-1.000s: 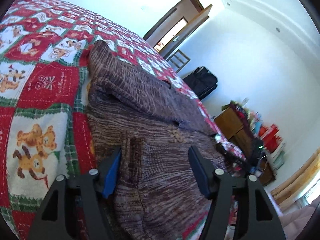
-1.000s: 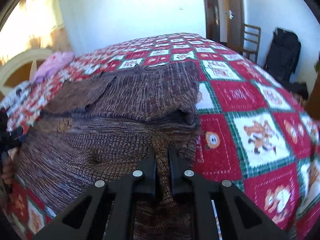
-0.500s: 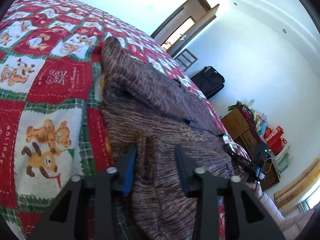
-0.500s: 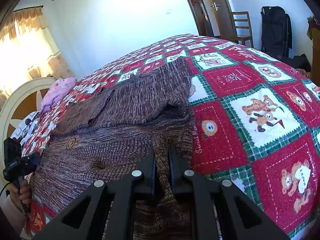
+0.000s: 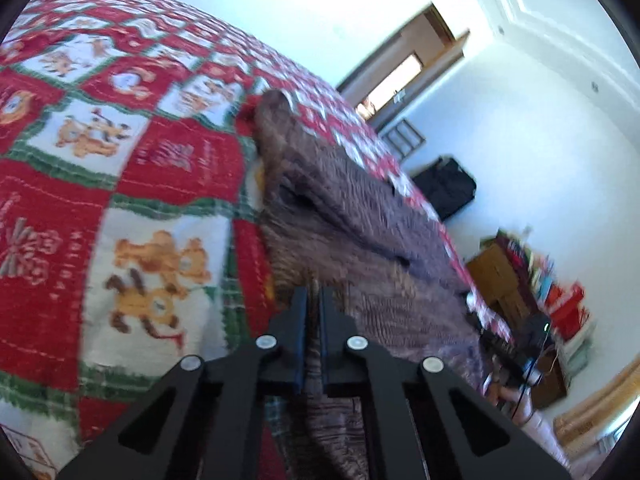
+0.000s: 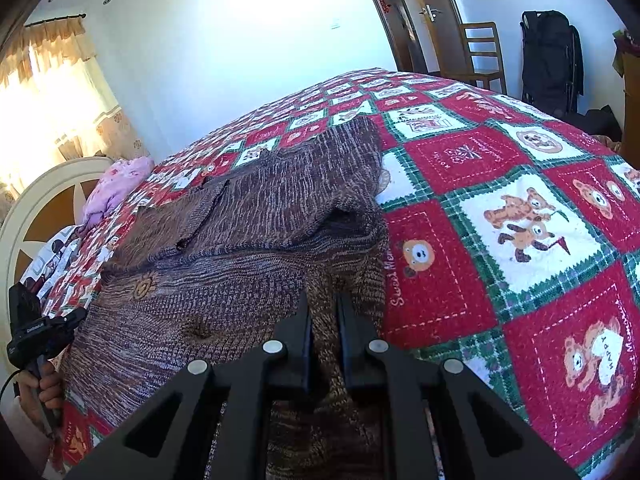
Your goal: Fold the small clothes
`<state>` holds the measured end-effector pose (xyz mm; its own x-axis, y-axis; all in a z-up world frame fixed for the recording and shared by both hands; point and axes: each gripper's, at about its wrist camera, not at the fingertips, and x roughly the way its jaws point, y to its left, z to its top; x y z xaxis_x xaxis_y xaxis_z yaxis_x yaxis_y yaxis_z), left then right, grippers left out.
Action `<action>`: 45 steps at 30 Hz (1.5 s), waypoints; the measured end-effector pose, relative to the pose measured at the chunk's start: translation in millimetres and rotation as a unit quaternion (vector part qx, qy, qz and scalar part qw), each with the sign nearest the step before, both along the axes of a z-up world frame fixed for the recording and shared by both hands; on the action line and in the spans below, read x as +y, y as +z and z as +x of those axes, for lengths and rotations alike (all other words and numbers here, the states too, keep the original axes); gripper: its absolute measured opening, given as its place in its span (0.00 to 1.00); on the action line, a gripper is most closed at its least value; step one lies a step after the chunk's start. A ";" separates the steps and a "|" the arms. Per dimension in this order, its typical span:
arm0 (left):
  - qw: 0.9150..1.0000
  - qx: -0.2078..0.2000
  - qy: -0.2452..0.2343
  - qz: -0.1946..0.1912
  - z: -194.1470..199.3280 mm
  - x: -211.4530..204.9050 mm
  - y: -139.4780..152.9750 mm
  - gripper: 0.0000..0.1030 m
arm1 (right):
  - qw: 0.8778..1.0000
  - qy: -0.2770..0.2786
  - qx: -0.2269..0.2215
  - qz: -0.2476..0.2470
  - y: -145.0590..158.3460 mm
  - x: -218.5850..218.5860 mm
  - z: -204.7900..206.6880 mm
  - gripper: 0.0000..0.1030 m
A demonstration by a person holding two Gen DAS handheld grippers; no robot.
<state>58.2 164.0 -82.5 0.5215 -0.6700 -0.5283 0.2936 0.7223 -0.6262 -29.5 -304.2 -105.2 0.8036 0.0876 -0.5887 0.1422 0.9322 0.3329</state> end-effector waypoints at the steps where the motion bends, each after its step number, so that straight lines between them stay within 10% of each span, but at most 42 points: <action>1: 1.000 -0.004 -0.008 0.010 0.0 -4.1 0.3 0.08 | 1.000 0.000 0.000 0.000 -0.1 0.0 -0.1 0.10; 6: 0.999 -0.021 -0.040 0.014 2.6 -12.4 4.2 0.38 | 1.000 0.000 -0.001 0.002 -0.6 -0.7 -1.0 0.10; 12: 0.993 -0.051 -0.056 0.089 3.5 -32.6 9.9 0.37 | 1.000 0.000 -0.002 0.002 -0.7 -0.4 -1.1 0.10; 17: 0.996 -0.031 -0.038 0.073 3.3 -24.1 2.8 0.11 | 1.000 0.000 -0.002 0.003 -0.9 -0.2 -1.0 0.10; 26: 0.999 -0.040 -0.013 0.031 -1.2 -17.8 23.6 0.09 | 0.998 0.010 0.022 -0.052 20.6 18.1 0.6 0.09; 45: 0.995 -0.093 0.045 0.000 71.4 -11.5 86.4 0.08 | 0.988 0.025 -0.081 -0.125 132.5 26.9 48.6 0.08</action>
